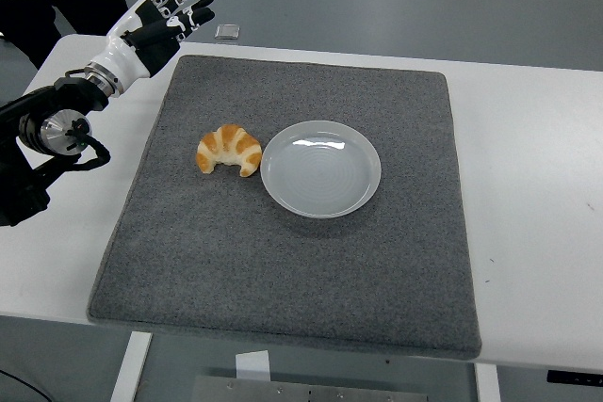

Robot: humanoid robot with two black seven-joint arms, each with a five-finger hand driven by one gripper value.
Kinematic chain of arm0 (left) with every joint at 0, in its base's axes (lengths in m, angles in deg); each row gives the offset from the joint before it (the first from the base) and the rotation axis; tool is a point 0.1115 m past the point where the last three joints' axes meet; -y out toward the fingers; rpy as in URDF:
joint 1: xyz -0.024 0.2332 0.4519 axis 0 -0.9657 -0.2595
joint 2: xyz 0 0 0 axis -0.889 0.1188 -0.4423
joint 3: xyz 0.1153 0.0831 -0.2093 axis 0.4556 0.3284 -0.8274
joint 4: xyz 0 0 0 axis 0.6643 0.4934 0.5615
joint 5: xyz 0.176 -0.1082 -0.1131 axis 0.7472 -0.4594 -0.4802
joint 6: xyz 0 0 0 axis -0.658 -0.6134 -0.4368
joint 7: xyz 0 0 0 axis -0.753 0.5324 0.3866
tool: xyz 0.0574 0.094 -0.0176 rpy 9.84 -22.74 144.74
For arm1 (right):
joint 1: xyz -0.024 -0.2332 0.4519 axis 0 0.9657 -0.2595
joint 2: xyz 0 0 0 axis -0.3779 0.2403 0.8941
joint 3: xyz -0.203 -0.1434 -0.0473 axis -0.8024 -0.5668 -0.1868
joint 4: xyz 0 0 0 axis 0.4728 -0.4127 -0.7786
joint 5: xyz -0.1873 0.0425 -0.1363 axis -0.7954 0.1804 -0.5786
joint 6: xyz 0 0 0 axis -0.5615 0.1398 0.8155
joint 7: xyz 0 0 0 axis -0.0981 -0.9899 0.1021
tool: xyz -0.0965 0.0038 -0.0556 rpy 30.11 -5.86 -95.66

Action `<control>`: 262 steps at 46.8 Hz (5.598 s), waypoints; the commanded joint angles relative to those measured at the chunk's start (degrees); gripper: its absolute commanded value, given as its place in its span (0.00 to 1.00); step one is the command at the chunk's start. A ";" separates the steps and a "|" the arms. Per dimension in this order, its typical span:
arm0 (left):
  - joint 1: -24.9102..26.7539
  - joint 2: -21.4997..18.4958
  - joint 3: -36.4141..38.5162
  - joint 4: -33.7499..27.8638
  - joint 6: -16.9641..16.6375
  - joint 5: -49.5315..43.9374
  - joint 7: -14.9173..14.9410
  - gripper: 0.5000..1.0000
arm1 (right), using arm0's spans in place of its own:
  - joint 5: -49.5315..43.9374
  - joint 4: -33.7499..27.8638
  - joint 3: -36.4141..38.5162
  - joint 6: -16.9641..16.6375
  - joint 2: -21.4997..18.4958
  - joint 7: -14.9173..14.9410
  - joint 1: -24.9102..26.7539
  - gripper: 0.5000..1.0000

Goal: Place the bread on the plate

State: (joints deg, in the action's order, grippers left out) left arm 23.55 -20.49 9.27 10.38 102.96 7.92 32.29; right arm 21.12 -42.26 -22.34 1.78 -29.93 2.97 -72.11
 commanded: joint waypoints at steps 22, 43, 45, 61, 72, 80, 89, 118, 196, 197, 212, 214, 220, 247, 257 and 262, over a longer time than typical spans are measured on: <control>-0.09 0.09 -0.09 0.00 0.00 -0.53 0.00 0.99 | 0.00 0.00 0.00 0.02 0.00 0.00 0.00 0.90; 0.18 2.46 -0.09 2.99 -0.88 -0.09 0.00 0.98 | 0.00 0.00 0.00 0.02 0.00 0.00 0.00 0.90; 0.18 2.64 -0.09 3.43 -0.88 -0.09 0.00 0.98 | 0.00 0.00 0.00 0.02 0.00 0.00 0.00 0.90; 0.26 2.55 -0.44 3.52 -0.26 -0.62 0.00 0.99 | 0.00 0.00 0.00 0.02 0.00 0.00 0.00 0.90; 0.09 2.46 -0.62 3.61 -0.35 -0.53 0.00 0.98 | 0.00 0.00 0.00 -0.07 0.00 0.00 0.00 0.90; 0.09 2.46 -0.53 3.61 -0.79 -0.62 0.09 0.98 | 0.00 0.00 0.00 -0.07 0.00 0.00 0.00 0.90; 0.44 2.20 -0.44 3.34 -0.70 -0.44 0.09 0.98 | 0.09 0.00 0.00 -0.07 0.00 0.00 0.00 0.90; 4.65 -14.58 0.35 -18.89 -5.79 0.70 0.96 0.98 | 0.00 0.00 0.00 -0.07 0.00 0.00 0.00 0.90; 17.14 -14.42 36.91 -25.75 -21.62 46.67 7.56 0.96 | 0.00 0.00 0.00 0.02 0.00 0.00 -0.09 0.90; 16.79 -13.98 37.00 -25.14 -21.79 46.75 7.21 0.96 | 0.00 0.00 0.00 0.02 0.00 0.00 -0.09 0.90; 14.24 -12.30 37.00 -22.50 -24.08 47.19 3.34 0.96 | 0.00 0.00 0.00 0.02 0.00 0.00 -0.09 0.90; 14.06 -12.30 37.00 -22.50 -24.25 47.19 3.08 0.96 | 0.00 0.00 0.00 0.02 0.00 0.00 -0.09 0.90; 13.71 -12.30 37.09 -22.32 -24.43 47.46 1.67 0.95 | 0.00 0.00 0.00 0.11 0.00 0.00 -0.09 0.90; 10.55 -8.61 36.91 -16.43 -27.42 48.60 -3.25 0.89 | 0.00 0.00 0.00 0.19 0.00 0.00 -0.09 0.90; 10.20 -8.53 36.91 -16.34 -27.42 48.51 -3.34 0.88 | 0.00 0.00 0.00 0.19 0.00 0.00 -0.09 0.90; 10.11 -8.52 36.83 -16.34 -27.42 48.51 -3.34 0.86 | 0.00 0.00 0.00 0.19 0.00 0.00 -0.09 0.90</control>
State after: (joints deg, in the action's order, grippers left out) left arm 33.70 -29.02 46.16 -5.96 75.53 56.43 28.99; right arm 21.12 -42.26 -22.34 1.98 -29.93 2.97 -72.18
